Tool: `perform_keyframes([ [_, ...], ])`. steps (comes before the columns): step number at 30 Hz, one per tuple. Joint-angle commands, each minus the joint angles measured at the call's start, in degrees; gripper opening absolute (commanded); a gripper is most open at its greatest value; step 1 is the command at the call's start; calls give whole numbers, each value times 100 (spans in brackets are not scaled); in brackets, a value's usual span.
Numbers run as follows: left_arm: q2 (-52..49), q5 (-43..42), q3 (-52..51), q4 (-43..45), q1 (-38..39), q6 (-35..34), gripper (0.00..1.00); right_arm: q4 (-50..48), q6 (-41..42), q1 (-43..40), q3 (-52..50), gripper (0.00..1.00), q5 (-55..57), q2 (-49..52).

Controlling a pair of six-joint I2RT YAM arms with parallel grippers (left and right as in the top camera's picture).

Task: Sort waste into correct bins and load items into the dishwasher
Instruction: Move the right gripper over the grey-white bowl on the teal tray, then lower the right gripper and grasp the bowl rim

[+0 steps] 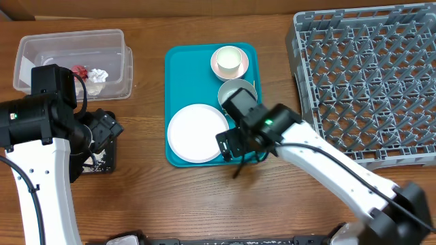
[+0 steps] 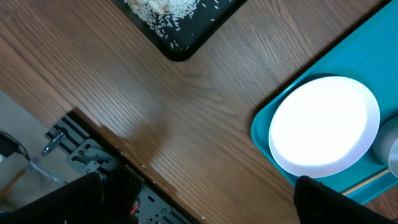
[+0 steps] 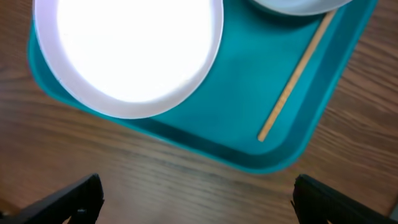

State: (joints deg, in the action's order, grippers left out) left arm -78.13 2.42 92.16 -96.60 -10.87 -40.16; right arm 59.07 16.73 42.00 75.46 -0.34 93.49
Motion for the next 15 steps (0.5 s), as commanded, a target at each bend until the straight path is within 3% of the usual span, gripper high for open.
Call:
perform_keyframes([
  [1,-31,98,-35,-2,2,-33,100,-317,72,4,149,100,-461,125],
  [8,-31,98,-35,-4,2,-33,100,-1246,-280,4,149,100,-907,142],
  [15,-33,98,-35,-4,2,-33,100,-2140,-326,4,149,100,-4,216],
])
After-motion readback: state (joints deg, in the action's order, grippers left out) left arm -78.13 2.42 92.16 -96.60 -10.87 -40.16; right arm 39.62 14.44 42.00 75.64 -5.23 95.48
